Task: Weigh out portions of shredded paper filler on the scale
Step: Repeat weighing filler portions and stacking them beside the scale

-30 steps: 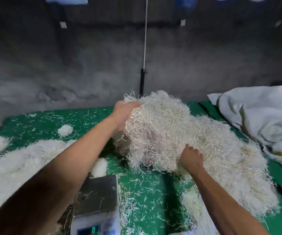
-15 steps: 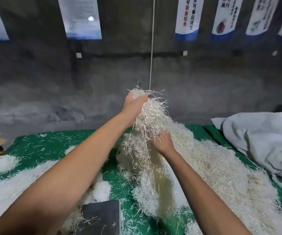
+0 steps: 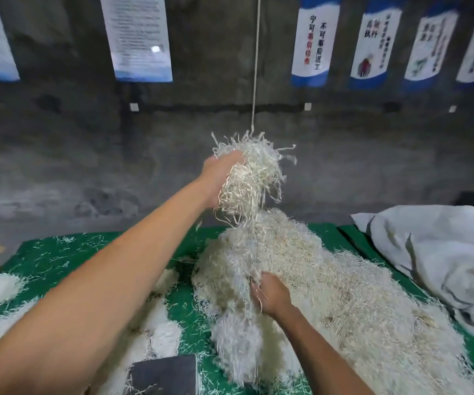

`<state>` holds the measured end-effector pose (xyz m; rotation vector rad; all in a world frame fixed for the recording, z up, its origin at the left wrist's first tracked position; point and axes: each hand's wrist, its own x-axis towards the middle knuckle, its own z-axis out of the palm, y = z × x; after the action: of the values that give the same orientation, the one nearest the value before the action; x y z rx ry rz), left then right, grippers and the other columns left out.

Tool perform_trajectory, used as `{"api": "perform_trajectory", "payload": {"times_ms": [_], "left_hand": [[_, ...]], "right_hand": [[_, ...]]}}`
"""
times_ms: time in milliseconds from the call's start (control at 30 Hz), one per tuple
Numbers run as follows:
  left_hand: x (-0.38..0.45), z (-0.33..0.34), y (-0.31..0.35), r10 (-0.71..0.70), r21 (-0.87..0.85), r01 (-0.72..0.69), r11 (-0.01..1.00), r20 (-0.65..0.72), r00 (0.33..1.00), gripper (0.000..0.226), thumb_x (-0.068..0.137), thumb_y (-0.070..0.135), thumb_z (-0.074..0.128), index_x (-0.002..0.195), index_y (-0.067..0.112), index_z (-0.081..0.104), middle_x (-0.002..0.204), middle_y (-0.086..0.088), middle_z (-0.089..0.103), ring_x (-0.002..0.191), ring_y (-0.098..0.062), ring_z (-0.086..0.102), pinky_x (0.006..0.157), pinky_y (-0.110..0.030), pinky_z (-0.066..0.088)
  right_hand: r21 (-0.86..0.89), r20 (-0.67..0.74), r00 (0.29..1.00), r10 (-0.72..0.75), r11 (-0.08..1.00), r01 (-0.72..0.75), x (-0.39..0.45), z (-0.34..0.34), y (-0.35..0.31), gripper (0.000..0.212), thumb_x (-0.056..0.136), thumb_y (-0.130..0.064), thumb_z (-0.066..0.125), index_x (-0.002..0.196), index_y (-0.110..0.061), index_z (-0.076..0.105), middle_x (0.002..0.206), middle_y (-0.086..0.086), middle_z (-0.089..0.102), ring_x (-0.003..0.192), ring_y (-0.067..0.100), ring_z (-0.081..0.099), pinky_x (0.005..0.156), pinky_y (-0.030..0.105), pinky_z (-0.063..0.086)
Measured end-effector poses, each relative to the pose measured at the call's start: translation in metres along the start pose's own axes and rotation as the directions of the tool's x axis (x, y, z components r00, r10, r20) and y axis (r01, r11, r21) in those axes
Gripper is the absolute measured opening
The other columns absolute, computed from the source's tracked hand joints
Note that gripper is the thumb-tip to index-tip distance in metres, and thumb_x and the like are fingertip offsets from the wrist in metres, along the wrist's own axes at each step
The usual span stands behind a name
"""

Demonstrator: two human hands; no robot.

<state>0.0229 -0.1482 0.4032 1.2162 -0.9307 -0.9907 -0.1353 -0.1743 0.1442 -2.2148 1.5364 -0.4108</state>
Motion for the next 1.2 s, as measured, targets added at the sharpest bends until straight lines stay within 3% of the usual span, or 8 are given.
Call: {"api": "perform_trajectory", "payload": {"times_ms": [233, 400, 567, 733, 833, 967, 1033, 1200], "left_hand": [[0.012, -0.003, -0.002, 0.083, 0.109, -0.067, 0.992, -0.143, 0.986, 0.085, 0.091, 0.040, 0.069, 0.157, 0.016, 0.021, 0.158, -0.007, 0.035, 0.138, -0.029, 0.041, 0.114, -0.051, 0.033], [0.010, -0.002, -0.063, -0.003, 0.210, 0.036, 0.977, -0.159, 0.987, 0.087, 0.094, 0.037, 0.066, 0.160, 0.017, 0.014, 0.164, -0.009, 0.026, 0.145, -0.031, 0.034, 0.115, -0.046, 0.032], [-0.015, 0.012, -0.111, -0.228, 0.240, 0.179, 0.954, 0.199, 0.953, 0.085, 0.090, 0.076, 0.049, 0.158, 0.030, 0.028, 0.163, -0.005, 0.029, 0.149, -0.028, 0.030, 0.120, -0.052, 0.028], [-0.022, 0.001, -0.122, -0.227, 0.303, 0.216, 0.928, 0.000, 0.974, 0.091, 0.085, 0.072, 0.059, 0.156, 0.021, 0.033, 0.160, -0.009, 0.037, 0.142, -0.034, 0.042, 0.117, -0.053, 0.035], [-0.029, -0.024, -0.108, -0.166, 0.470, 0.156, 0.869, -0.021, 0.986, 0.106, 0.072, 0.079, 0.064, 0.154, 0.020, 0.033, 0.159, -0.005, 0.037, 0.140, -0.032, 0.042, 0.111, -0.048, 0.035], [-0.037, -0.072, -0.093, -0.130, 0.264, 0.137, 0.955, -0.042, 0.991, 0.091, 0.077, 0.072, 0.062, 0.154, 0.031, 0.036, 0.165, -0.003, 0.026, 0.148, -0.030, 0.029, 0.117, -0.055, 0.024], [-0.051, -0.091, -0.097, -0.176, 0.253, 0.177, 0.951, -0.025, 0.984, 0.089, 0.080, 0.071, 0.061, 0.156, 0.033, 0.033, 0.166, -0.001, 0.022, 0.150, -0.029, 0.024, 0.118, -0.055, 0.021], [-0.091, -0.101, -0.136, -0.187, 0.221, 0.210, 0.952, -0.124, 0.975, 0.096, 0.075, 0.066, 0.070, 0.154, 0.025, 0.034, 0.161, 0.000, 0.028, 0.135, -0.022, 0.038, 0.109, -0.048, 0.031]], "right_hand": [[0.200, 0.114, 0.982, 0.151, 0.965, -0.171, 0.001, -0.010, 0.034, 0.049, 0.098, -0.015, 0.062, 0.142, -0.001, 0.046, 0.132, 0.017, 0.056, 0.116, 0.027, 0.059, 0.099, 0.035, 0.052], [0.509, -0.250, 0.965, 0.076, 0.858, 0.064, 0.012, -0.092, -0.026, 0.029, 0.094, -0.010, 0.060, 0.123, -0.007, 0.061, 0.111, 0.011, 0.064, 0.094, 0.020, 0.058, 0.092, 0.043, 0.054], [0.807, -0.106, 0.994, -0.001, 0.584, 0.086, -0.001, -0.111, -0.089, 0.043, 0.112, -0.031, 0.023, 0.151, -0.023, 0.038, 0.147, 0.004, 0.045, 0.136, 0.019, 0.046, 0.111, 0.042, 0.041], [0.732, -0.371, 0.919, 0.133, 0.651, 0.201, -0.005, -0.085, -0.082, 0.026, 0.108, -0.019, 0.041, 0.095, -0.009, 0.061, 0.090, 0.003, 0.062, 0.079, 0.016, 0.057, 0.071, 0.033, 0.053], [0.915, -0.075, 0.957, 0.279, 0.400, -0.046, 0.005, -0.083, -0.073, 0.024, 0.101, -0.006, 0.043, 0.082, -0.006, 0.058, 0.074, 0.010, 0.052, 0.061, 0.018, 0.045, 0.050, 0.027, 0.040], [0.991, 0.057, 0.871, 0.488, 0.078, -0.109, 0.004, -0.079, -0.064, 0.020, 0.102, -0.002, 0.046, 0.105, -0.007, 0.065, 0.072, 0.007, 0.057, 0.055, 0.015, 0.048, 0.052, 0.031, 0.043], [0.986, 0.051, 0.887, 0.458, 0.117, -0.118, -0.004, -0.069, -0.070, 0.028, 0.099, -0.005, 0.041, 0.113, -0.011, 0.064, 0.084, 0.006, 0.062, 0.069, 0.016, 0.055, 0.062, 0.031, 0.047], [0.738, -0.217, 0.976, -0.007, 0.653, 0.169, -0.052, 0.008, -0.116, 0.050, 0.108, -0.017, 0.042, 0.158, -0.019, 0.034, 0.151, -0.002, 0.044, 0.123, 0.010, 0.051, 0.106, 0.020, 0.038]]}}
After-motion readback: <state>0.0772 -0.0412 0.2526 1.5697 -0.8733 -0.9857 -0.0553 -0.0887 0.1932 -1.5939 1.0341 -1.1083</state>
